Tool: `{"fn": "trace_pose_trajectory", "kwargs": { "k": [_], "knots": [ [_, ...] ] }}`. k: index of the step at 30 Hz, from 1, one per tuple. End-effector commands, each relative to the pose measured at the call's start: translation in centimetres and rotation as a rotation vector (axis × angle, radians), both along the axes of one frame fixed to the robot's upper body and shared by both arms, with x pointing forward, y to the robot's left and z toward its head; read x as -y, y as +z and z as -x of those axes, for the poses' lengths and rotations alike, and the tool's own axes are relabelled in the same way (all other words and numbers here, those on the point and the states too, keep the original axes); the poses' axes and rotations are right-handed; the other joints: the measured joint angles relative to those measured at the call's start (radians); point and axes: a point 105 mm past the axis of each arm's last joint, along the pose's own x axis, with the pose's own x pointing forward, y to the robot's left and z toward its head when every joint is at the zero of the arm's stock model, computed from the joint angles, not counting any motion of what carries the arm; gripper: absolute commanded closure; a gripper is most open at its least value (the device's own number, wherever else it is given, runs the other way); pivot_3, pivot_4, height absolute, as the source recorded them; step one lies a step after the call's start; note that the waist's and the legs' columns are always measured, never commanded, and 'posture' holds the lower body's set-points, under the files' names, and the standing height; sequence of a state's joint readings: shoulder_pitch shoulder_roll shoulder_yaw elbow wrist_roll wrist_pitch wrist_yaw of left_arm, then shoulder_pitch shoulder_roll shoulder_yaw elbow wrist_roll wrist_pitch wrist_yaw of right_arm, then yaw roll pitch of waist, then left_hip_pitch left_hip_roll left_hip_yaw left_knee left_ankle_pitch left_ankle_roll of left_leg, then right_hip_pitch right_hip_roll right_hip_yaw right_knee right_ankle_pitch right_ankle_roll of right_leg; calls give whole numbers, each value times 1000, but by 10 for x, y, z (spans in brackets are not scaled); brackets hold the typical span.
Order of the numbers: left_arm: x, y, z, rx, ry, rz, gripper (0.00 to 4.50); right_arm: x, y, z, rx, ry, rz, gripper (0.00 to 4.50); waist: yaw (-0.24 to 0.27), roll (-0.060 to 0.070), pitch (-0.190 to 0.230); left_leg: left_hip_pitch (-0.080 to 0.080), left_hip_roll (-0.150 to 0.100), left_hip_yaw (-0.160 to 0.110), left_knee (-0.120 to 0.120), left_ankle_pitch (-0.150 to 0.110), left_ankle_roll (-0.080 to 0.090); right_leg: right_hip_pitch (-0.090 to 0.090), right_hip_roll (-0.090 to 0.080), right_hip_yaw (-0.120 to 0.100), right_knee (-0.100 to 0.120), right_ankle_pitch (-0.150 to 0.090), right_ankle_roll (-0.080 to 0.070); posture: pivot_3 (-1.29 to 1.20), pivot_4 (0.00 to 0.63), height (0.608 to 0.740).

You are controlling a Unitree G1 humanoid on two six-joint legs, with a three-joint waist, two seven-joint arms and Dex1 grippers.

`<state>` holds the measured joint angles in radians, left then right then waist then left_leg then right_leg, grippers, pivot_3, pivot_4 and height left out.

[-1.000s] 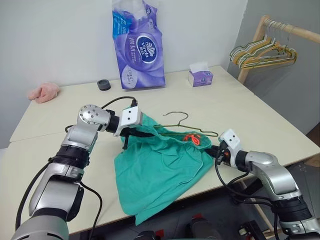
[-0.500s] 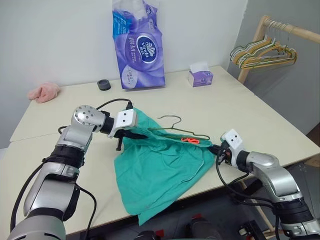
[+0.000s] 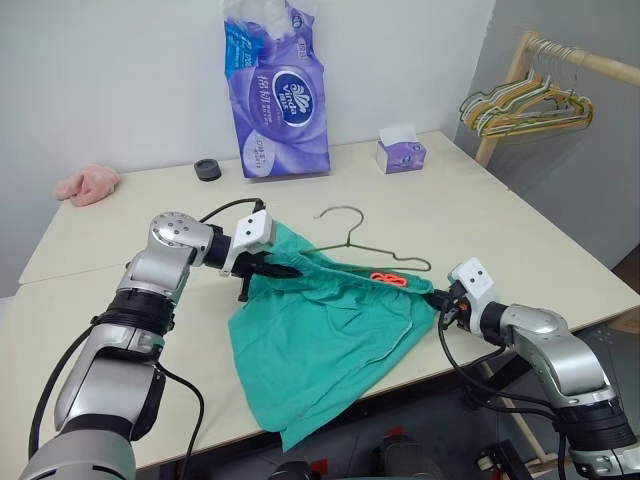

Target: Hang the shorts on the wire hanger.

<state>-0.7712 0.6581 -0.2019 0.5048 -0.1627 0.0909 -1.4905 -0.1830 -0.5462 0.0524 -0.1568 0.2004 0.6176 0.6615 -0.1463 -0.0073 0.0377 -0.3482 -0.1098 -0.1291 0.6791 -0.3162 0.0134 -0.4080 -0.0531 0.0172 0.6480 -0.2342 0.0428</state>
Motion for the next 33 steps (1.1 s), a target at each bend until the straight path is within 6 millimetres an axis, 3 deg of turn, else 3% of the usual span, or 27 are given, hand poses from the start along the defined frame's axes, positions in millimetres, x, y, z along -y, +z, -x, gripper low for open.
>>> {"fn": "trace_pose_trajectory", "kwargs": {
  "k": [1, 7, 24, 30, 33],
  "knots": [
    [-3, 23, 2, 46, -18, 26, 4500, 16, 8, -7, 36, -73, 22, 4465, 0, 0, 0, 0, 0, 0, 0, 0, 0, 0, 0, 0, 0, 0, 0, -225, 17, 740],
    [-14, 11, 12, 30, -60, -95, 4500, 23, 11, -9, 44, -100, 17, 4465, -2, 0, 0, 0, 0, 0, 0, 0, 0, 0, 0, 0, 0, 0, 0, -225, 17, 740],
    [-19, 0, -1, 130, -33, -183, 4500, 19, 22, 3, 60, -34, 22, 4465, 2, 0, 0, 0, 0, 0, 0, 0, 0, 0, 0, 0, 0, 0, 0, -233, 15, 740],
    [-23, -8, -8, 169, 3, -236, 4500, 29, 42, 5, 98, 3, 89, 4465, 2, 0, 0, 0, 0, 0, 0, 0, 0, 0, 0, 0, 0, 0, 0, -238, 12, 740],
    [-15, -14, -15, 215, 28, -261, 4500, 22, 57, 9, 133, 76, 137, 4465, 4, 0, 0, 0, 0, 0, 0, 0, 0, 0, 0, 0, -1, 0, 0, -244, 14, 740]
  ]
}}
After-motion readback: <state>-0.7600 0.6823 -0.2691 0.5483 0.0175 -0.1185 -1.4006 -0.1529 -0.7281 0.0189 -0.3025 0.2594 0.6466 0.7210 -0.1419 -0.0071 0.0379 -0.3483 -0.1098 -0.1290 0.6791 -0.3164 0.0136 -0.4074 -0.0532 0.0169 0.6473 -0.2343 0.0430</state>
